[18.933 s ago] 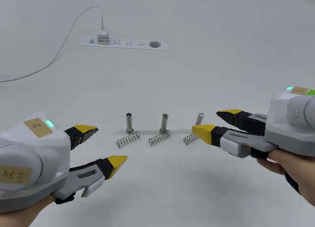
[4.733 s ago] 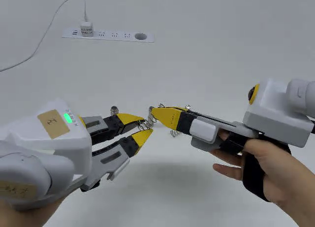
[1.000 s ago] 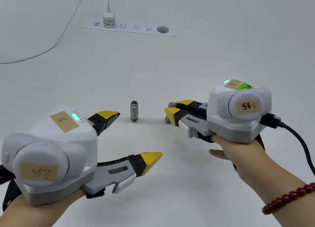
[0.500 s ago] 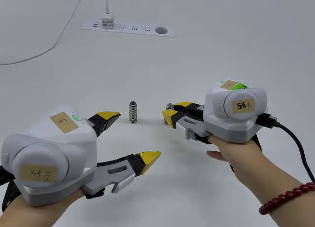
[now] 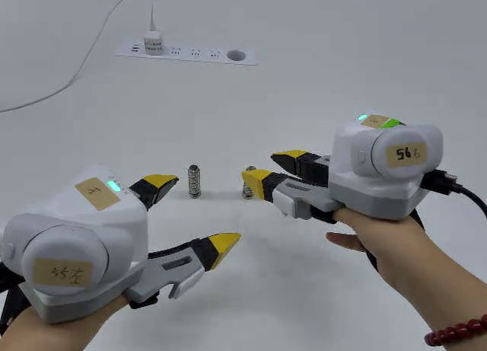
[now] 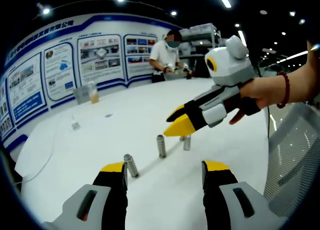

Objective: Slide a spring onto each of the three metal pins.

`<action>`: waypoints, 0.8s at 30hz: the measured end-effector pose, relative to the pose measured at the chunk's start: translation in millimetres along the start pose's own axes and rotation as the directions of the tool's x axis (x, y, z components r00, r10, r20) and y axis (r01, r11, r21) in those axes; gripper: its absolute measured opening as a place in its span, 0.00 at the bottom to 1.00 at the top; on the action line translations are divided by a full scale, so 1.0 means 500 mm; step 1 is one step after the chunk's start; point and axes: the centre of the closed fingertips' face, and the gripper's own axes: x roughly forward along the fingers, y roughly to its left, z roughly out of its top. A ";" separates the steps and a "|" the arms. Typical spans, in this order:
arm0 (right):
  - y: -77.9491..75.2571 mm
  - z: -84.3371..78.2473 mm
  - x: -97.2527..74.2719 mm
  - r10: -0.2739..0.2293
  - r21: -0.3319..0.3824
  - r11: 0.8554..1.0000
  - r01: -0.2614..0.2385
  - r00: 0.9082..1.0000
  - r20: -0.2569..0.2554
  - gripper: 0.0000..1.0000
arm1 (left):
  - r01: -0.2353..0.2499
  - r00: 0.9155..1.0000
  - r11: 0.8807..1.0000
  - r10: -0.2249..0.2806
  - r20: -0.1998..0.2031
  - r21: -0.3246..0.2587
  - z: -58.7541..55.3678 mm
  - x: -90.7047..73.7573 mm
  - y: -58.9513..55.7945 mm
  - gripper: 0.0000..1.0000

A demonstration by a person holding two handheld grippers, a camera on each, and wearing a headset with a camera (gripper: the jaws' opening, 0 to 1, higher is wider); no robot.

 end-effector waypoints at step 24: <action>-0.069 -0.018 -0.104 -0.056 0.063 0.996 0.056 0.998 0.003 0.50 | 0.131 0.991 0.989 -0.128 -0.046 0.066 0.006 0.089 -0.080 0.56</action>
